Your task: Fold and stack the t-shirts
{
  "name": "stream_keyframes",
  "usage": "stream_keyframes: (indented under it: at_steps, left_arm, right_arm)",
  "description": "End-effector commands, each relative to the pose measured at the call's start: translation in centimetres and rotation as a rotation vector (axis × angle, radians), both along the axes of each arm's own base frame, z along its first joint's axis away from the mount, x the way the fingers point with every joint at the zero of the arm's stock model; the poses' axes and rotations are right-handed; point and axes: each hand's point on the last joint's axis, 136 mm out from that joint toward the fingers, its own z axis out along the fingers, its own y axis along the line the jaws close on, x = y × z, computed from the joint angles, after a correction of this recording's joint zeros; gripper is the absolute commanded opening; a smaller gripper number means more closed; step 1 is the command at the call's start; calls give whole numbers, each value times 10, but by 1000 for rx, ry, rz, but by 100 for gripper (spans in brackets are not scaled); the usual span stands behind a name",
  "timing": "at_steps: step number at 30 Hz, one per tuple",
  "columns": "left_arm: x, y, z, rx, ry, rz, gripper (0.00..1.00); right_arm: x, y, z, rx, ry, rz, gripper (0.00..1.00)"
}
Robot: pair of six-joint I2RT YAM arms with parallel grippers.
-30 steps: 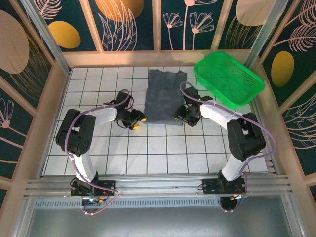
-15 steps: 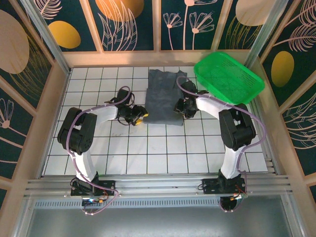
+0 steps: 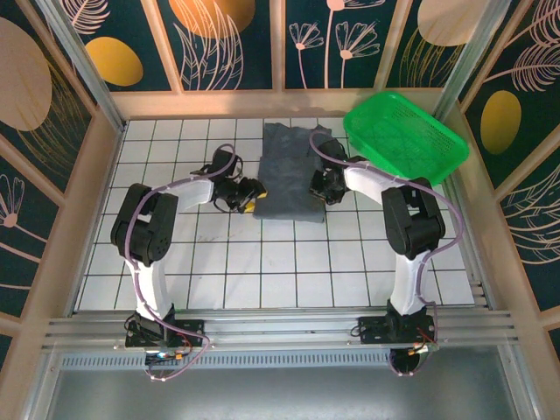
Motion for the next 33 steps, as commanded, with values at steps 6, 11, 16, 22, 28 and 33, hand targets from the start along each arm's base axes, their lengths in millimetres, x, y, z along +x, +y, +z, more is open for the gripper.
stream_keyframes:
  at_steps: [6,11,16,22,28,33]
  left_arm:
    - [52,14,2,105,-78,-2,57]
    - [102,17,16,96,-175,10,57]
    - [133,8,11,98,-217,-33,50]
    - [145,0,-2,73,-219,-49,44]
    - [152,-4,-6,59,-222,-49,39]
    - [152,-5,-11,58,-217,-51,37]
  right_arm:
    - [7,-9,-1,-9,-3,-24,15]
    - [16,-16,3,-2,-26,-35,26]
    - [42,-23,11,0,-69,-37,30]
    - [78,-28,17,6,-111,-53,31]
    - [107,-25,14,1,-135,-43,31]
    - [127,-23,12,-10,-168,-34,31]
